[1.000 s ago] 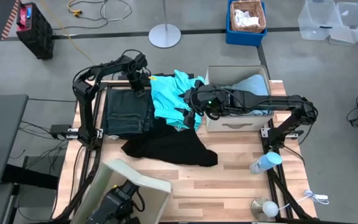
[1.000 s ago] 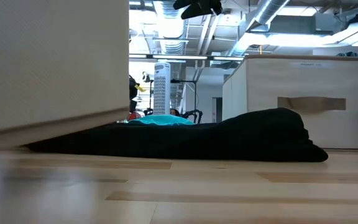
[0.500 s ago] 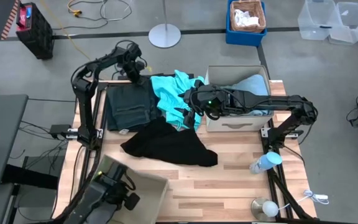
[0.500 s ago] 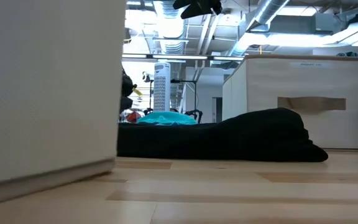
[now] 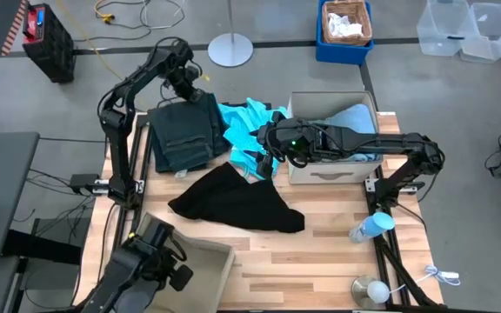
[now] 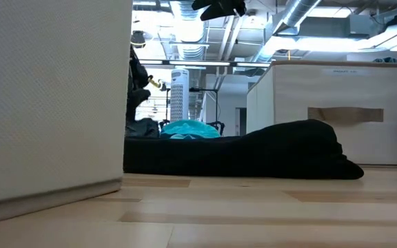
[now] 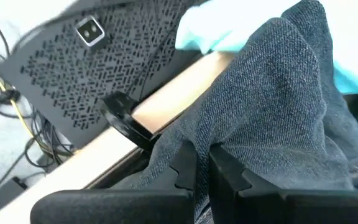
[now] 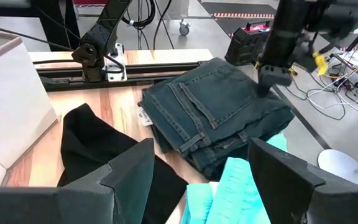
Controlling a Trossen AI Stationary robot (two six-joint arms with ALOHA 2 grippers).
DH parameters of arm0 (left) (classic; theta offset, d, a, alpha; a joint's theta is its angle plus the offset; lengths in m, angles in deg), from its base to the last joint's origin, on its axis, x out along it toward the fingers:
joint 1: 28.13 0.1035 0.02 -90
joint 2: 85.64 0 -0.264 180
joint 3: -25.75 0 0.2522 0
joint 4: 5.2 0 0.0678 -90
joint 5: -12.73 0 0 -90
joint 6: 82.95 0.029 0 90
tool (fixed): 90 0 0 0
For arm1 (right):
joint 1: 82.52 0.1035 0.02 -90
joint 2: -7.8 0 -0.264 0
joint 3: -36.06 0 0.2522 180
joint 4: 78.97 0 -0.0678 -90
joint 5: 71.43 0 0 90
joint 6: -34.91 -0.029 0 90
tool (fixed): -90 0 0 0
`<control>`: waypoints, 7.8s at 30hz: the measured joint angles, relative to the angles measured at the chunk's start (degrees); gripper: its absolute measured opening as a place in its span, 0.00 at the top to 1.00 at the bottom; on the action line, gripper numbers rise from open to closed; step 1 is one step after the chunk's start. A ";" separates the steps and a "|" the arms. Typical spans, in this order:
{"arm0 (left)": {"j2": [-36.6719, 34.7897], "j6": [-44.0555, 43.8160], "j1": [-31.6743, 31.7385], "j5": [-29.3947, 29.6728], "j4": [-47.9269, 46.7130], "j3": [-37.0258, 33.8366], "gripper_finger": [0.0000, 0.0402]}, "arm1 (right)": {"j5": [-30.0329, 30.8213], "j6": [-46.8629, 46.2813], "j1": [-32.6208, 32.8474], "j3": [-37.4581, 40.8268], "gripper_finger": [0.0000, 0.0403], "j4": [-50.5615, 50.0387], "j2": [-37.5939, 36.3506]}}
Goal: Sort clothes
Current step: Put the dark blue pants into the bottom laundry bin
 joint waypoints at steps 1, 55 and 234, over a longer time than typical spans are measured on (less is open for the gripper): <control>-0.02 0.04 -0.05 0.18 -0.96 1.13 0.98 | 0.00 0.00 0.00 0.00 0.32 0.03 0.00; -0.15 -1.32 -3.17 4.91 -20.99 19.05 0.98 | -2.86 -20.05 -13.18 -10.46 0.32 -14.51 29.67; -30.25 -30.50 -89.81 -24.52 -21.63 18.58 0.99 | -19.65 -22.68 -15.34 -11.43 0.32 -18.16 39.76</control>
